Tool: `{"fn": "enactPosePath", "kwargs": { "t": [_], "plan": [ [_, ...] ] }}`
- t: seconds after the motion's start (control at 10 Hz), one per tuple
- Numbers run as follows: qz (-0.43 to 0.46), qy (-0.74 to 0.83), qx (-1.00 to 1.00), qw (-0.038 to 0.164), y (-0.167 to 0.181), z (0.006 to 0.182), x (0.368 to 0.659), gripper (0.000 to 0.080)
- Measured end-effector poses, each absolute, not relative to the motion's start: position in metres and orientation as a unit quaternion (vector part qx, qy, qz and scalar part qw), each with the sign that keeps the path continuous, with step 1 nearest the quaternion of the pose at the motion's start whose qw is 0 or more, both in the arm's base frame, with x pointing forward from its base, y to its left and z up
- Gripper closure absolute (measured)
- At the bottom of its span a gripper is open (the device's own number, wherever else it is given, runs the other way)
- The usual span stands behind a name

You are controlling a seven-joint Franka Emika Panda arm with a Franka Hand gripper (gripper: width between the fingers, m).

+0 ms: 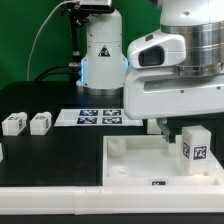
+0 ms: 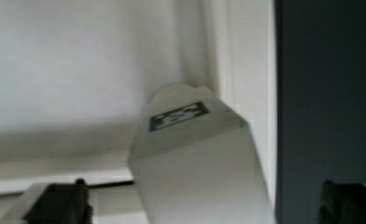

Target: Assemble one leg

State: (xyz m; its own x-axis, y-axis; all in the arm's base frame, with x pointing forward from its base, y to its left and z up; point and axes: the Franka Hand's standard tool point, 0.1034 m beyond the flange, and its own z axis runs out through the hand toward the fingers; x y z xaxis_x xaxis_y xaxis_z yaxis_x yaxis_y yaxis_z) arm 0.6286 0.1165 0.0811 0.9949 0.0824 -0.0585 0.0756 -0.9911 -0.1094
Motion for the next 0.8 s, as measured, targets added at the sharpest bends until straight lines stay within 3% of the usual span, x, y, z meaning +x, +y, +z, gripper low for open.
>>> {"fn": "enactPosePath", "kwargs": {
  "t": [0.4, 0.5, 0.6, 0.7, 0.8],
  "plan": [
    [0.018, -0.101, -0.993, 0.051, 0.1148, 0.0783, 0.6295, 0.015],
    [0.018, -0.101, -0.993, 0.051, 0.1148, 0.0782, 0.6295, 0.0275],
    [0.018, -0.101, -0.993, 0.051, 0.1147, 0.0781, 0.6295, 0.0275],
    [0.018, -0.101, -0.993, 0.051, 0.1147, 0.078, 0.6295, 0.0456],
    [0.017, -0.101, -0.993, 0.051, 0.1146, 0.0781, 0.6296, 0.0508]
  ]
}}
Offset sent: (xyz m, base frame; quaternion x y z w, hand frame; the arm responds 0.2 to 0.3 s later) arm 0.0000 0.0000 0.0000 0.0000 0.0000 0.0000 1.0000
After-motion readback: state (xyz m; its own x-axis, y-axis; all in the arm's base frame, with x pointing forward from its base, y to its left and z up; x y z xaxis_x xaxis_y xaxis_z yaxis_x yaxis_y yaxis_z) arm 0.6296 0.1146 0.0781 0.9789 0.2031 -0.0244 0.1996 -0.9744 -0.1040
